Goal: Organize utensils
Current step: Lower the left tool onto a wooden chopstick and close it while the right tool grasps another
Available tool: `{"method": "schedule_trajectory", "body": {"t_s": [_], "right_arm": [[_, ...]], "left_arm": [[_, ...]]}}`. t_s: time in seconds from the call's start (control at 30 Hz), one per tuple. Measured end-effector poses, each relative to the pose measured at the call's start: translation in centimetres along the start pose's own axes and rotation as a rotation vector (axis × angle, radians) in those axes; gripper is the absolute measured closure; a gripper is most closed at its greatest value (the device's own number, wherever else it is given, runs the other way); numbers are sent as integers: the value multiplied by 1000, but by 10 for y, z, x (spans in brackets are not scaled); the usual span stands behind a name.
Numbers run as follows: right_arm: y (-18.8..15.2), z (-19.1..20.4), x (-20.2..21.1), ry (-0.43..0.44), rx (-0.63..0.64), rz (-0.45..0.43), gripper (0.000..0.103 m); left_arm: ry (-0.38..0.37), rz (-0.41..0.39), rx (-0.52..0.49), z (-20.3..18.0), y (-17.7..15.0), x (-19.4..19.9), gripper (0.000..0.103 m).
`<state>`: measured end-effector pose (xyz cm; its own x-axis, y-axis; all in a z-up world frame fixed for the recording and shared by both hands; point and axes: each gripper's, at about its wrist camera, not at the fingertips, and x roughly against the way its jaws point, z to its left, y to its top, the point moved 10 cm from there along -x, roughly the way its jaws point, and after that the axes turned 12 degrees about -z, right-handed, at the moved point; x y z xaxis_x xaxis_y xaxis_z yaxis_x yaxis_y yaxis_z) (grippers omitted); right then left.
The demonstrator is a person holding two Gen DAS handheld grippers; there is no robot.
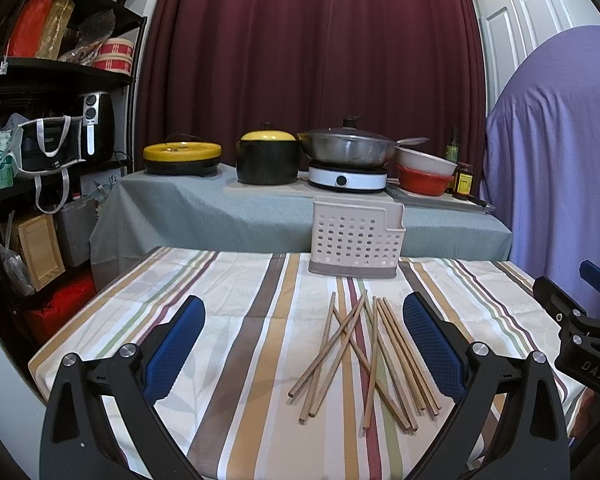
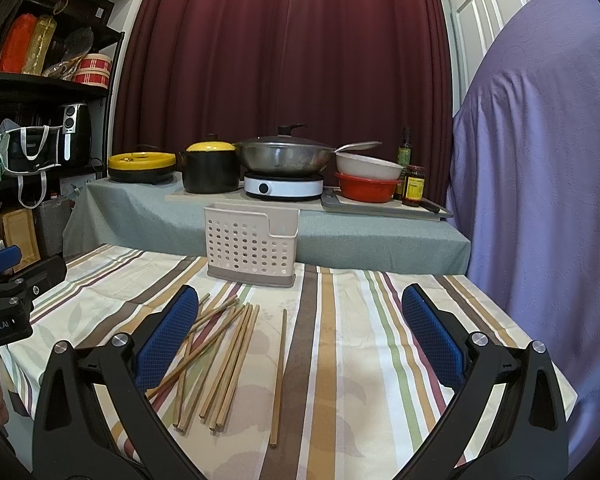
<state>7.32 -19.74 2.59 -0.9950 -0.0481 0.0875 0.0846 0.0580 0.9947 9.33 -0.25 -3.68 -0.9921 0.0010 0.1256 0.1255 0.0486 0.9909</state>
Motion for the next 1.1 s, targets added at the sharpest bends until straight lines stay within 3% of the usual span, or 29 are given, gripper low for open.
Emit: {"method": "schedule_trajectory", "body": {"t_s": [0.37,0.53,0.6,0.67,0.83,1.1], "right_arm": [[-75,4,-24,24,28,110,6],[-108,6,-37,56,16,192,34],[-121,9,-40,68,16,220,39],[-131,11,-42,83,21,250,44],[-147,12,-47,97,5,295,48],[-155,11,-50,104,-6,313,48]], "left_arm": [[36,112,-61,18,-57,-26,7],[36,141,-92,25,-76,-35,8],[24,151,-103,25,-83,-38,13],[7,169,-115,22,-89,-41,34],[-40,211,-134,14,-106,-47,39],[-78,258,-137,15,-120,-63,57]]}}
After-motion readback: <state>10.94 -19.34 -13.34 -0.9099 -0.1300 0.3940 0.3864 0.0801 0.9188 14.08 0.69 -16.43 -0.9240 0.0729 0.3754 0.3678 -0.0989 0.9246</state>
